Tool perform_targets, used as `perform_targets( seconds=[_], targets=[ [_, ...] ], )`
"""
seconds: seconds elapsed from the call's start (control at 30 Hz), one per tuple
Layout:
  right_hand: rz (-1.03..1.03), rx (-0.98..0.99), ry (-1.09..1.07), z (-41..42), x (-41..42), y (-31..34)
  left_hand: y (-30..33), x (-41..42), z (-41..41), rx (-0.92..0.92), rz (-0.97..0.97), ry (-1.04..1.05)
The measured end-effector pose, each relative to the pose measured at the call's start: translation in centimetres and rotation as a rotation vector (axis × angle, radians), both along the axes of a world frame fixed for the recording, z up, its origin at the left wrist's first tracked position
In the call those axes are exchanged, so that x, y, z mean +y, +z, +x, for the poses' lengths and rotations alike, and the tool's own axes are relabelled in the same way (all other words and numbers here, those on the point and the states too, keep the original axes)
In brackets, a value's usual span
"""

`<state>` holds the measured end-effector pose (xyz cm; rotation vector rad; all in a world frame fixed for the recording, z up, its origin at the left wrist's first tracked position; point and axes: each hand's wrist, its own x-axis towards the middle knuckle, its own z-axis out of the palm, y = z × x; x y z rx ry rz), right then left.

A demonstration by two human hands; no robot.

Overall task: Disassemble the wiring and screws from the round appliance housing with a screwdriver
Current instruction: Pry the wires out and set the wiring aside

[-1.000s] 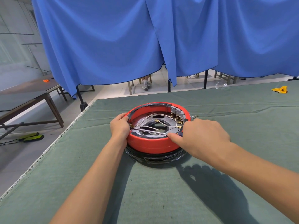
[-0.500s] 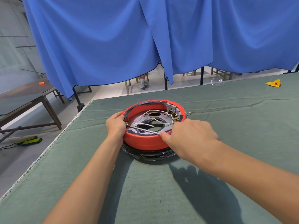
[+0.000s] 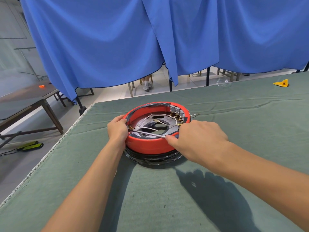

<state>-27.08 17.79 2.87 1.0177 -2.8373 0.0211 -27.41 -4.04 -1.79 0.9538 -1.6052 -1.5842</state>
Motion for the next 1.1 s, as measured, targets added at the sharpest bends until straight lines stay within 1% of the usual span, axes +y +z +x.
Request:
perform_targets(
  seconds=[0.33,0.43,0.53,0.63,0.7,0.8,0.87,0.9,1.0,1.1],
  targets=[
    [0.042,0.024,-0.003,0.3,-0.4,0.2,-0.4,-0.2,-0.1,0.028,0.014,0.003],
    [0.144,0.041,0.043,0.6,-0.5,0.3,-0.3,-0.2,-0.1,0.031,0.021,0.004],
    [0.223,-0.036,0.072,0.8,-0.7,0.9,-0.2,-0.1,0.0,0.032,0.022,0.01],
    [0.297,-0.03,0.09,1.6,-1.0,1.2,-0.2,0.0,0.0,0.034,0.021,0.019],
    [0.29,-0.041,0.069,2.0,-1.3,1.3,-0.1,0.1,0.0,0.033,0.02,0.026],
    [0.234,-0.116,-0.095,0.8,-1.1,1.6,-0.3,0.2,0.2,0.018,0.004,0.049],
    [0.189,-0.13,-0.179,-0.1,-0.3,1.6,-0.4,0.4,0.4,0.015,-0.018,0.053],
    [0.178,-0.114,-0.185,-0.3,-0.1,1.5,-0.4,0.3,0.4,0.015,-0.026,0.058],
    [0.166,-0.018,-0.099,-0.4,0.1,0.1,-0.4,0.2,0.6,-0.006,-0.052,0.055],
    [0.077,-0.003,-0.096,-0.9,0.1,-0.6,-0.3,0.2,0.7,-0.034,-0.083,0.03]
  ],
)
